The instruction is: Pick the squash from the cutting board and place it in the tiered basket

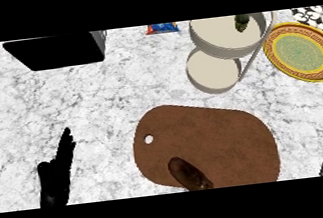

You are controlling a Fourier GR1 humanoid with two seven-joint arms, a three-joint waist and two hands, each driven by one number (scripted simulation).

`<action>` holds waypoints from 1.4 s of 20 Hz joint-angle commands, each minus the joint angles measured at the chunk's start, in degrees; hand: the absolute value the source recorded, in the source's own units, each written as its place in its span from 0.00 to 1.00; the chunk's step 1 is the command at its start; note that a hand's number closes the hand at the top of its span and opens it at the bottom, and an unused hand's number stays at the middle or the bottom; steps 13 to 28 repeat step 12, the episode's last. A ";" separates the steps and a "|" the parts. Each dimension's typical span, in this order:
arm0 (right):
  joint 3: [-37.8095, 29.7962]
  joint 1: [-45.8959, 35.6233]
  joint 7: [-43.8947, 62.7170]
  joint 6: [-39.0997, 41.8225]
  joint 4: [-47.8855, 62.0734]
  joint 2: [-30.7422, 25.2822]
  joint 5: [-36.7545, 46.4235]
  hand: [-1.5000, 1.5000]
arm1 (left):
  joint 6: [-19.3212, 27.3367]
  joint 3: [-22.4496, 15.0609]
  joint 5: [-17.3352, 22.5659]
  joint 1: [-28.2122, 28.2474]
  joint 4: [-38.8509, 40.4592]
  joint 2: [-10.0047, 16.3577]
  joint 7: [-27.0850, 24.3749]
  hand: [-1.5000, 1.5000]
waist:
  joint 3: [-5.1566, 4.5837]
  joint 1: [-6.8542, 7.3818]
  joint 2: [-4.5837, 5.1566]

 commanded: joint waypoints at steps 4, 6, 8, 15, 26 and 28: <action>-1.95 15.73 6.82 16.40 -31.40 0.22 -6.48 0.00 | 1.05 0.39 -0.14 -0.21 2.02 -1.35 -1.23 0.50 | -0.04 -1.71 -0.18; -4.23 24.62 5.19 19.14 -37.30 1.39 -12.40 0.00 | -0.32 1.01 0.82 2.07 -1.66 0.78 0.99 0.50 | 0.14 -2.44 -0.58; -6.25 27.88 7.33 24.24 -44.79 0.21 -18.37 0.00 | 1.74 1.12 -0.17 0.77 0.37 -0.79 -0.50 0.50 | 0.07 -2.59 -0.40; -8.59 34.39 4.25 24.60 -49.02 2.23 -26.23 0.00 | 1.54 0.75 0.29 2.33 -2.30 -0.92 0.52 0.50 | 0.23 -2.79 -0.71; -8.59 34.39 4.25 24.60 -49.02 2.23 -26.23 0.00 | 1.54 0.75 0.29 2.33 -2.30 -0.92 0.52 0.50 | 0.23 -2.79 -0.71; -8.59 34.39 4.25 24.60 -49.02 2.23 -26.23 0.00 | 1.54 0.75 0.29 2.33 -2.30 -0.92 0.52 0.50 | 0.23 -2.79 -0.71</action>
